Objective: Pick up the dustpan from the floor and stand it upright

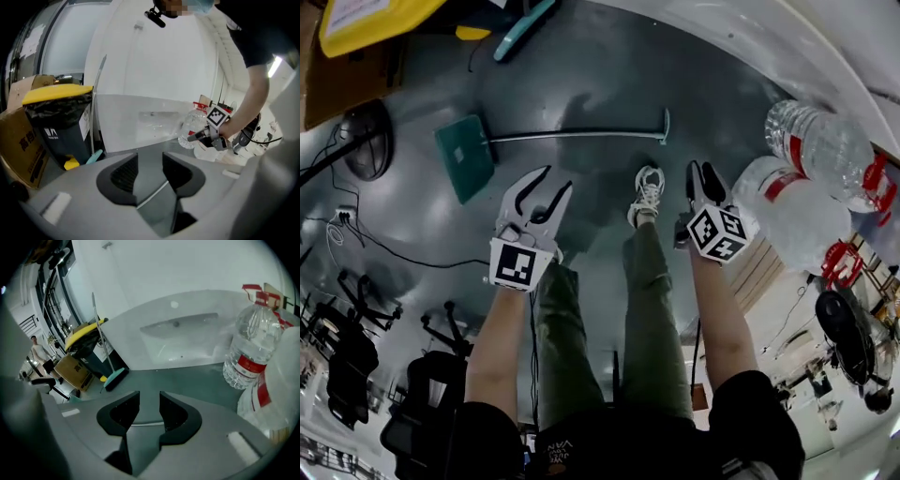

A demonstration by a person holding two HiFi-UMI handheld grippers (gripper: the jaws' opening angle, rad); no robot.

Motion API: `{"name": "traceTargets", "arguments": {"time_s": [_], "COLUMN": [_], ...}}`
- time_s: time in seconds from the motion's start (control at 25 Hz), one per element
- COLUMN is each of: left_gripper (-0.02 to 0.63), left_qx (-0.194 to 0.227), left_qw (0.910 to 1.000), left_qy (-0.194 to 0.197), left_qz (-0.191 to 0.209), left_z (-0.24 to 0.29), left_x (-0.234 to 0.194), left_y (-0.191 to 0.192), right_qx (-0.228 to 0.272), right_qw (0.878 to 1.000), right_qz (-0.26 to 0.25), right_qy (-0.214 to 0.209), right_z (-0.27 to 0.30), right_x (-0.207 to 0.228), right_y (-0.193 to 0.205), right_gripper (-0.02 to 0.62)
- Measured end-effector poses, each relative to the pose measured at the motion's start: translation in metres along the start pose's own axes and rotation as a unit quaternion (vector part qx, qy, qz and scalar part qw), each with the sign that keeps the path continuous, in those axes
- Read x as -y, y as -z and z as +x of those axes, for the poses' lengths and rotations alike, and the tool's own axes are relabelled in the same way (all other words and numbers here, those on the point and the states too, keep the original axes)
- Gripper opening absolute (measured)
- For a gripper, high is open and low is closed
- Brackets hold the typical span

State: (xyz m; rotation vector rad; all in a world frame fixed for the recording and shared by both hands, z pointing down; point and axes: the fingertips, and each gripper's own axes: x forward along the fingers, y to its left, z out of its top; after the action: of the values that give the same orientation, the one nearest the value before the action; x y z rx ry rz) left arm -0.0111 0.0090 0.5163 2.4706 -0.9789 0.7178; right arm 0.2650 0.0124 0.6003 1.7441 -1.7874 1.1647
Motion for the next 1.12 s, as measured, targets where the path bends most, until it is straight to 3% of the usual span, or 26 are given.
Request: {"name": "traceTargets", "arguments": {"time_s": [0.24, 0.48, 0.84, 1.12], "left_gripper": [0.172, 0.172, 0.172, 0.172], "left_qx": [-0.027, -0.05, -0.046, -0.062], "left_qw": [0.9995, 0.9985, 0.9986, 0.9977], "left_qy": [0.017, 0.022, 0.014, 0.019], "left_qz": [0.003, -0.003, -0.022, -0.022], "left_z": [0.063, 0.106, 0.151, 0.164], "left_x": [0.001, -0.007, -0.029, -0.039], "left_y": [0.082, 0.147, 0.192, 0.225], "right_qx": [-0.057, -0.069, -0.133, -0.134], "right_qw": [0.998, 0.997, 0.989, 0.99], "right_qz": [-0.022, -0.017, -0.066, -0.023], "right_qy": [0.0, -0.007, -0.001, 0.023], "right_z": [0.08, 0.14, 0.213, 0.256], "right_x": [0.035, 0.058, 0.089, 0.112], "right_y": [0.066, 0.099, 0.146, 0.167], "right_gripper": [0.127, 0.127, 0.127, 0.127]}}
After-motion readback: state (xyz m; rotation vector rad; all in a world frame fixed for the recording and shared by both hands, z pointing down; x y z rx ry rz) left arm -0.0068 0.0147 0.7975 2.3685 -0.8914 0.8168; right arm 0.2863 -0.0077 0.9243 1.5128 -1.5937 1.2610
